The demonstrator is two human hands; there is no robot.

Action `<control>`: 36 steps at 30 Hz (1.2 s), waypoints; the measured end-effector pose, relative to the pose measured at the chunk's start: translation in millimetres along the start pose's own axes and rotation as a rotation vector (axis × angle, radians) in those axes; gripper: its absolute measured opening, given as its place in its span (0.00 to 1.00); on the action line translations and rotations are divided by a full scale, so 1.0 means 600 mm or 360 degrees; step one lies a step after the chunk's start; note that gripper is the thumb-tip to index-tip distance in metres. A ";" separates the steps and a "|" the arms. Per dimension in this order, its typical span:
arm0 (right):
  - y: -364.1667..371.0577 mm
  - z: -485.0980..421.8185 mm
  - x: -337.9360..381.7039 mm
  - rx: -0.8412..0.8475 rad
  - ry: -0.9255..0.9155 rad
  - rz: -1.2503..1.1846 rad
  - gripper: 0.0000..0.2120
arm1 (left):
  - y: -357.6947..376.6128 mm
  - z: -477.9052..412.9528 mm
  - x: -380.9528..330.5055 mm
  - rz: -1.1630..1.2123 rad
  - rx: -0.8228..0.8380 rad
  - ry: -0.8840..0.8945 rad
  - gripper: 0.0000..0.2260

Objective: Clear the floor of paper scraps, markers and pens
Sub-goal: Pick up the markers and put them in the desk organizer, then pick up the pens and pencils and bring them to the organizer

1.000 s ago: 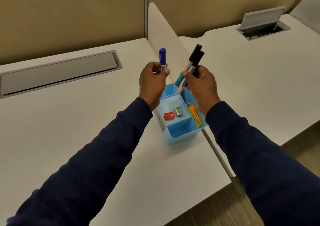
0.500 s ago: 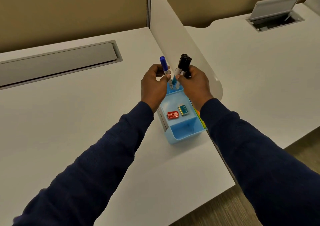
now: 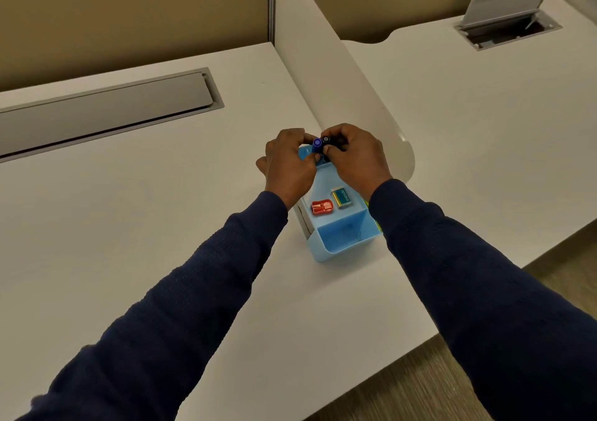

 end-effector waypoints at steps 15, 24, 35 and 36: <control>-0.095 0.105 0.007 -0.0286 0.0016 -0.0061 0.07 | -0.002 0.067 -0.073 0.0071 -0.0066 0.0252 0.15; -0.154 0.300 -0.048 -0.0517 0.0211 -0.0131 0.09 | 0.031 0.240 -0.137 0.0263 0.0070 0.0473 0.16; -0.179 0.802 -0.220 -0.0811 0.0777 -0.0160 0.06 | 0.128 0.648 -0.132 0.0161 0.0771 0.0565 0.12; -0.177 0.854 -0.239 -0.0844 0.0839 -0.0174 0.06 | 0.138 0.687 -0.125 0.0129 0.0859 0.0571 0.12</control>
Point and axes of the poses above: each hand's wrist, its own z-axis away from the middle knuckle, its own y-axis out of the palm, x = y × z, the point moved 4 cm from there along -z, towards the middle knuckle, and after that the axes turned 9 degrees about z, right-handed, at the moved point
